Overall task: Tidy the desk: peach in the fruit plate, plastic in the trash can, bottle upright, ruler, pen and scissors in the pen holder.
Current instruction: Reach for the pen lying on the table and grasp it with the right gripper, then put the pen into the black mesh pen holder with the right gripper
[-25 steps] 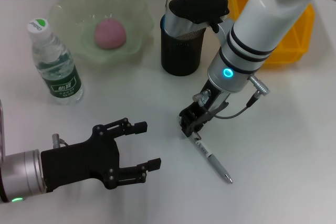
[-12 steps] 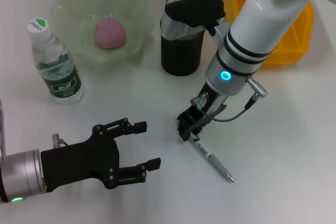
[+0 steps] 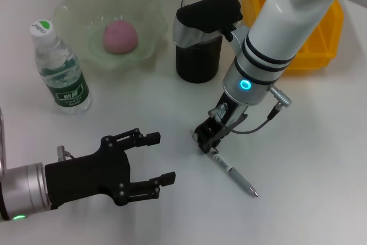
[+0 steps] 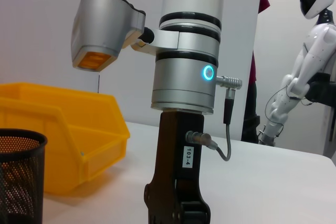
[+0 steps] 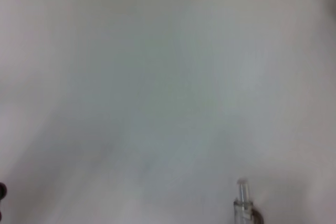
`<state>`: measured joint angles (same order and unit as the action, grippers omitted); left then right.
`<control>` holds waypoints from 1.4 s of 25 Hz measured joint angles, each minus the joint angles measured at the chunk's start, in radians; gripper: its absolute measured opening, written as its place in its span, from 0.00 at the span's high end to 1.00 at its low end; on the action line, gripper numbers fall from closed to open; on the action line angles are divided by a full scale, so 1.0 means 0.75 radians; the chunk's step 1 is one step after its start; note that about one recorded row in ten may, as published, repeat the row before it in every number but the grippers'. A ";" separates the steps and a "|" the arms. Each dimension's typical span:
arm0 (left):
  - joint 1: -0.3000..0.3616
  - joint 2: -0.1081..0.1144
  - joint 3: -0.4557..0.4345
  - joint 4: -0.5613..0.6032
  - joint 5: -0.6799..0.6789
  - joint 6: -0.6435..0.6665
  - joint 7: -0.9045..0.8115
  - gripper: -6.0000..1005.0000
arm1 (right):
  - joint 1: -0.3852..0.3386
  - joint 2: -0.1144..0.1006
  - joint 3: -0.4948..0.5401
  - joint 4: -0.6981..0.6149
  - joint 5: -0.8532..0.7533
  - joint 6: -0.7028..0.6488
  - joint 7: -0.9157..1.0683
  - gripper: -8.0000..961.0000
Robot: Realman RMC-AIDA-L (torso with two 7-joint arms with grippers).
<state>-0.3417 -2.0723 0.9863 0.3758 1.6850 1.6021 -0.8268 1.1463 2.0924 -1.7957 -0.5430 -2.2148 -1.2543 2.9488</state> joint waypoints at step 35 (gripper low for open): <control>-0.001 0.003 -0.029 0.003 -0.013 0.013 -0.003 0.20 | -0.985 -0.012 0.558 -1.285 0.645 0.451 -1.159 0.82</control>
<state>-0.3421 -2.0701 0.9648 0.3780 1.6750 1.6120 -0.8287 0.4076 2.0832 -1.3775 -1.5070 -1.7313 -0.9158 2.0794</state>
